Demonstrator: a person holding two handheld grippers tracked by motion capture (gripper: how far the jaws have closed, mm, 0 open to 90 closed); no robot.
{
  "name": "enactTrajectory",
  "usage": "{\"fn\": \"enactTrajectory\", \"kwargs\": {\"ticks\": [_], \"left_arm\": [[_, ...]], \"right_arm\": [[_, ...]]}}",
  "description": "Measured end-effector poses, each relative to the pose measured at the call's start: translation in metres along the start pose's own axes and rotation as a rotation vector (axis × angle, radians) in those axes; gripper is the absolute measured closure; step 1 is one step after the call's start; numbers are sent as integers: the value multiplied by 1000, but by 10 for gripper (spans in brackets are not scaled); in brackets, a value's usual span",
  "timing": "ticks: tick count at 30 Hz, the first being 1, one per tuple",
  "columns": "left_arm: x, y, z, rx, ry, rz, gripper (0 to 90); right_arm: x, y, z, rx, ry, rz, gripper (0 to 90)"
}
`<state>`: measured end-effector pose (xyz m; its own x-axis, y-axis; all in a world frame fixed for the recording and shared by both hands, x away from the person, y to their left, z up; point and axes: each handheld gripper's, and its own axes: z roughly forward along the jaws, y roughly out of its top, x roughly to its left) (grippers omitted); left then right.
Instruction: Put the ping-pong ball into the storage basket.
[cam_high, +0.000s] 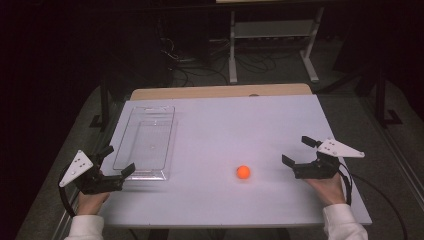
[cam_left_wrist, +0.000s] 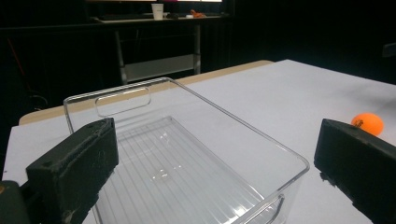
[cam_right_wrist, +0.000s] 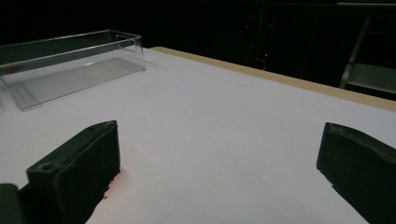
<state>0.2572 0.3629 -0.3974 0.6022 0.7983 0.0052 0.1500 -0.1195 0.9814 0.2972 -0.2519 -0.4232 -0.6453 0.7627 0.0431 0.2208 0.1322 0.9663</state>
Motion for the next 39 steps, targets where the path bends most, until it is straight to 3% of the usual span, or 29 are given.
{"fn": "enactTrajectory", "kwargs": {"ticks": [22,39], "left_arm": [[-12,14,2,22,-21,46,0],[-16,51,14,64,-61,130,0]], "right_arm": [[-2,-1,-4,-3,-27,8,0],[-2,-2,-3,10,-37,8,0]]}}
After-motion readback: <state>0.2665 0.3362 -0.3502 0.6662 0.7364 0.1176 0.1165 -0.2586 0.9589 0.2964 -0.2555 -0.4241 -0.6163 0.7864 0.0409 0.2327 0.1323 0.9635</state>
